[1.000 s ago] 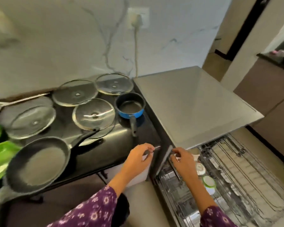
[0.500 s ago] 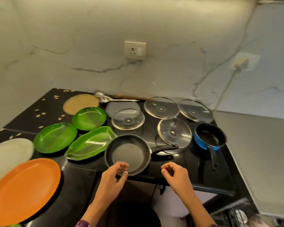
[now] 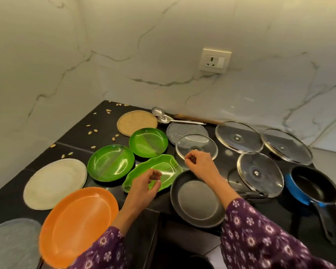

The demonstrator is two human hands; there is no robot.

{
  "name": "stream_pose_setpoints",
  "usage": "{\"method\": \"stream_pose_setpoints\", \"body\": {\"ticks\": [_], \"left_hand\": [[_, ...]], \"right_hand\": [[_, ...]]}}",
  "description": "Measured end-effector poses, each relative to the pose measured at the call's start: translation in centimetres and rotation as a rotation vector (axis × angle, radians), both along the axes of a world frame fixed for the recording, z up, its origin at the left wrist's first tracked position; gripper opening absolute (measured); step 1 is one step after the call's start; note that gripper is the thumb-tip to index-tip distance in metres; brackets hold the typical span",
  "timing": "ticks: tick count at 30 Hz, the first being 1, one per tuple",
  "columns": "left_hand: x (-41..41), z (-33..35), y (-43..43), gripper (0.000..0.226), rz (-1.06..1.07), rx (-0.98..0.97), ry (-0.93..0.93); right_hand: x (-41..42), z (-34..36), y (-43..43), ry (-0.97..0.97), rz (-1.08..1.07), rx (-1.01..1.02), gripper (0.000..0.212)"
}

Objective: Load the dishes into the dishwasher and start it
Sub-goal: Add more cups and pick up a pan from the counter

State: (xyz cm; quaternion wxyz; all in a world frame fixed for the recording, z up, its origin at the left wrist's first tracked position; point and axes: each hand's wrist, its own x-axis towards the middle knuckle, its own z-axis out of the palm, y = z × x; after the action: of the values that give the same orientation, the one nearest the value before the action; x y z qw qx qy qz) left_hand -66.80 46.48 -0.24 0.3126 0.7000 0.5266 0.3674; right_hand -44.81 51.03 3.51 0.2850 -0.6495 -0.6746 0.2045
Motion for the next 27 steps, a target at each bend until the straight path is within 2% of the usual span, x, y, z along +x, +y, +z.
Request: {"method": "stream_pose_setpoints", "body": {"ticks": [6,16,22,24,27], "left_hand": [[-0.4,0.4,5.1,0.017,-0.006,-0.007,0.027],[0.4,-2.8,10.8,0.016,0.100,-0.111,0.065],[-0.8,-4.0,17.9,0.020,0.234,-0.077,0.221],[-2.2,-3.8,20.7,0.021,0.307,-0.050,0.302],[-4.9,-3.3,24.9,0.019,0.438,-0.110,0.464]], "right_hand": [[-1.6,-0.5,6.7,-0.079,0.033,-0.011,0.008],[-1.0,-3.1,19.1,-0.153,0.042,-0.171,0.012],[-0.6,-4.0,27.9,-0.179,0.021,-0.180,0.017],[-0.9,-4.2,30.4,-0.199,0.034,-0.168,0.021],[-1.7,-4.9,34.3,-0.216,0.045,-0.186,0.026]]}}
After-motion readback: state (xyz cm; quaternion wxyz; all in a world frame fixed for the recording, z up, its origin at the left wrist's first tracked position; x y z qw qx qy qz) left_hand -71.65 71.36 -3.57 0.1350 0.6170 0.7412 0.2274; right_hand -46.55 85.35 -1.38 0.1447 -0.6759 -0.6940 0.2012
